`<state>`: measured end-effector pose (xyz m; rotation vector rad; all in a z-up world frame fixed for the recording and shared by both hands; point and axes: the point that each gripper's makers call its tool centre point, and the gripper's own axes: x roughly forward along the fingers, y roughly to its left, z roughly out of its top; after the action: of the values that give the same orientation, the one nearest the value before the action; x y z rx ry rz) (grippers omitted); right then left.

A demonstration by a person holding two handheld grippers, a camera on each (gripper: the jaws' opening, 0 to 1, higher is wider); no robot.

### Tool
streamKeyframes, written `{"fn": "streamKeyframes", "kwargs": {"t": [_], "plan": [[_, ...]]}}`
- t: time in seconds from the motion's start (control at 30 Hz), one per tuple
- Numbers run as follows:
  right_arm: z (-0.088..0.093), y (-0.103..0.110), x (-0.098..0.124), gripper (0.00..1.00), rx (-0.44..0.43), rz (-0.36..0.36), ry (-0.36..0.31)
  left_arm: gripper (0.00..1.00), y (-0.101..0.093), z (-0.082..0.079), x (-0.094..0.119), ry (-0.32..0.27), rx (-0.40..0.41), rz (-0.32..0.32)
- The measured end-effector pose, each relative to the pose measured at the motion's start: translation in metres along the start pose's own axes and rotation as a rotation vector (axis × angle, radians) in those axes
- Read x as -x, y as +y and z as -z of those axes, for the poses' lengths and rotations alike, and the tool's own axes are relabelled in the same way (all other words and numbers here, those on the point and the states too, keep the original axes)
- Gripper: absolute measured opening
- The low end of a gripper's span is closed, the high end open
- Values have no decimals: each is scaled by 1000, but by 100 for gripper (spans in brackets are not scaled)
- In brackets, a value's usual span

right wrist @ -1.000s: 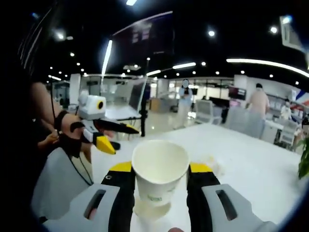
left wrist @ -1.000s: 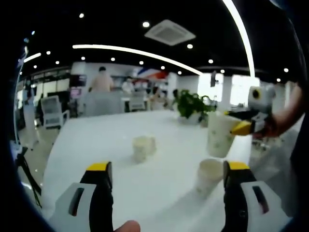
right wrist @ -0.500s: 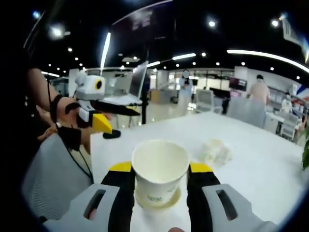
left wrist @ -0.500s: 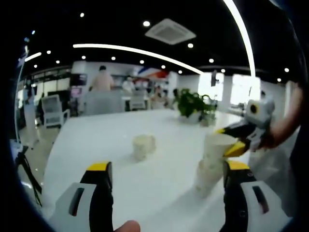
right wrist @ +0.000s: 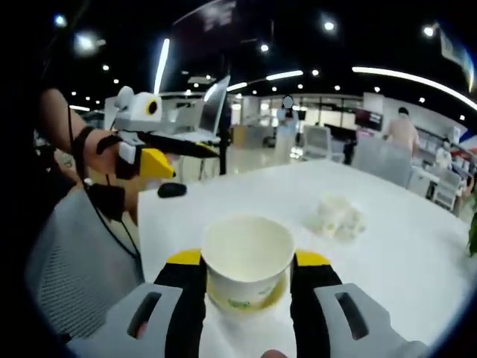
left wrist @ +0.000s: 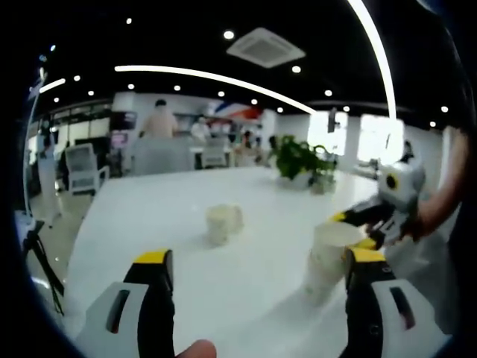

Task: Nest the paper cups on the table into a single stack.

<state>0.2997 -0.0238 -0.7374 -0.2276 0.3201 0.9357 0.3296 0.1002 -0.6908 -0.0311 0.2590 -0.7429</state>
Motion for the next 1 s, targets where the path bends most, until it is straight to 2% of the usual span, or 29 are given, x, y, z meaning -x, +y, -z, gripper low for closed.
{"fn": "streamKeyframes", "kwargs": {"t": [0.4, 0.7, 1.0], "plan": [[14, 3, 2, 44, -21, -15, 42, 94, -1, 4, 1, 10, 0, 2], [17, 6, 4, 55, -50, -19, 42, 94, -2, 3, 0, 8, 0, 6], [13, 2, 9, 59, -75, -3, 19, 94, 0, 5, -1, 9, 7, 6]]}}
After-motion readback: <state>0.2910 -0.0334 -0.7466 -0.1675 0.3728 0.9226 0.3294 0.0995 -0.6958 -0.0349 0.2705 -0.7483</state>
